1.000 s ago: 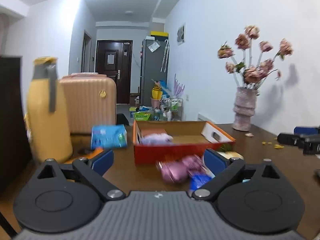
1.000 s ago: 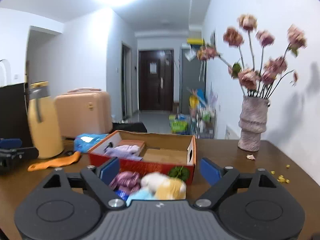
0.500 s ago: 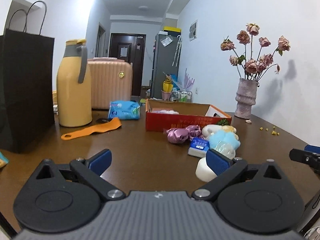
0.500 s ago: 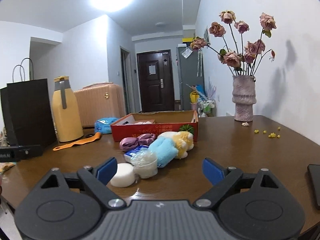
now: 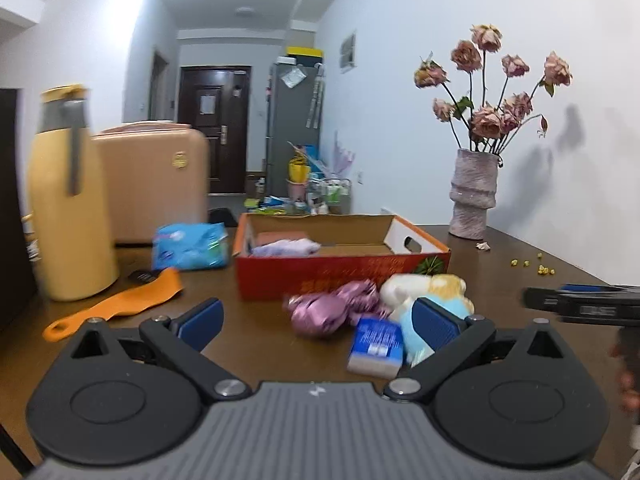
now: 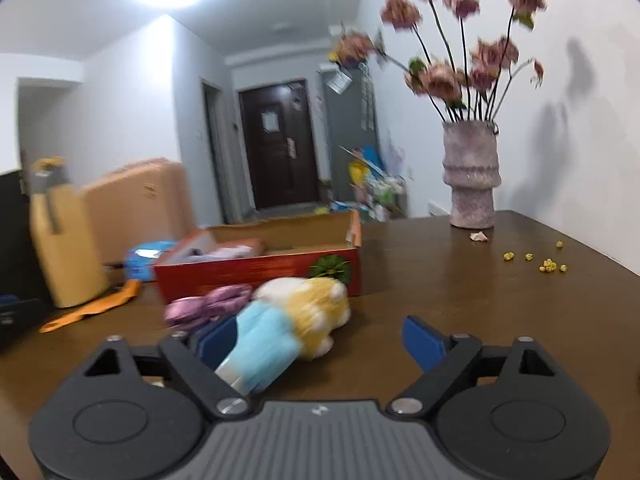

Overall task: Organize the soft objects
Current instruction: 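Close both grippers on the white-and-yellow plush toy and lift it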

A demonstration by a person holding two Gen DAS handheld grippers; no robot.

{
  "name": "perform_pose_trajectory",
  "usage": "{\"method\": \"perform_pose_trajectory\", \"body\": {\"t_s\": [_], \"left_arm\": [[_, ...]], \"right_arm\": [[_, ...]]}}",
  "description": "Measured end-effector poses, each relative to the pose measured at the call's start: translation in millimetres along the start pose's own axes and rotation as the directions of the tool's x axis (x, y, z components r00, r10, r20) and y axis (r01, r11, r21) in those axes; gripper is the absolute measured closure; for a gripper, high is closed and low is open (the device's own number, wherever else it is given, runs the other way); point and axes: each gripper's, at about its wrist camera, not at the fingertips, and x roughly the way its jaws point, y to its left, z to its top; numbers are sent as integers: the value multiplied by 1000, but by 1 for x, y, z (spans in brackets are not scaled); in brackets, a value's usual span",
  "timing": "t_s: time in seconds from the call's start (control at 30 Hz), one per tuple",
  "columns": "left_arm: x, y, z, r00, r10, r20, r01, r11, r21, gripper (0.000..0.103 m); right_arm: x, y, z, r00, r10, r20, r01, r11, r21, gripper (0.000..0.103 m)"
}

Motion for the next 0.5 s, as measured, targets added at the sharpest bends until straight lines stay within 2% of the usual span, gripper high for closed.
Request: {"method": "perform_pose_trajectory", "body": {"t_s": [0.07, 0.2, 0.27, 0.3, 0.33, 0.37, 0.43, 0.47, 0.5], "left_arm": [[22, -7, 10, 999, -37, 8, 37, 999, 8, 1], [71, -21, 26, 994, -112, 2, 112, 993, 45, 1], [101, -31, 31, 991, -130, -30, 132, 989, 70, 3], [116, -35, 32, 987, -150, -52, 154, 985, 81, 6], [130, -40, 33, 982, -171, -81, 178, 980, 87, 8], [145, -45, 32, 972, -201, -122, 212, 973, 92, 10], [171, -53, 29, 944, -277, -177, 294, 953, 78, 17], [184, -56, 28, 931, -298, -209, 316, 947, 57, 24], [198, -60, 26, 916, -313, -250, 332, 943, 35, 32]], "right_arm": [[41, 0, 10, 999, 12, -40, -13, 1000, -7, 23], [106, 5, 14, 990, 24, -137, -26, 1000, -13, 35], [124, 7, 9, 983, 35, -179, -39, 999, -15, 39], [125, 5, 7, 983, 54, -177, -56, 998, -5, 44], [123, 1, 4, 983, 69, -168, -68, 998, 9, 44], [121, -2, 3, 984, 78, -161, -76, 997, 19, 44], [116, -12, 0, 984, 88, -154, -82, 996, 42, 50], [114, -17, -1, 984, 93, -152, -85, 995, 56, 52], [113, -22, -1, 984, 96, -149, -87, 994, 70, 60]]}}
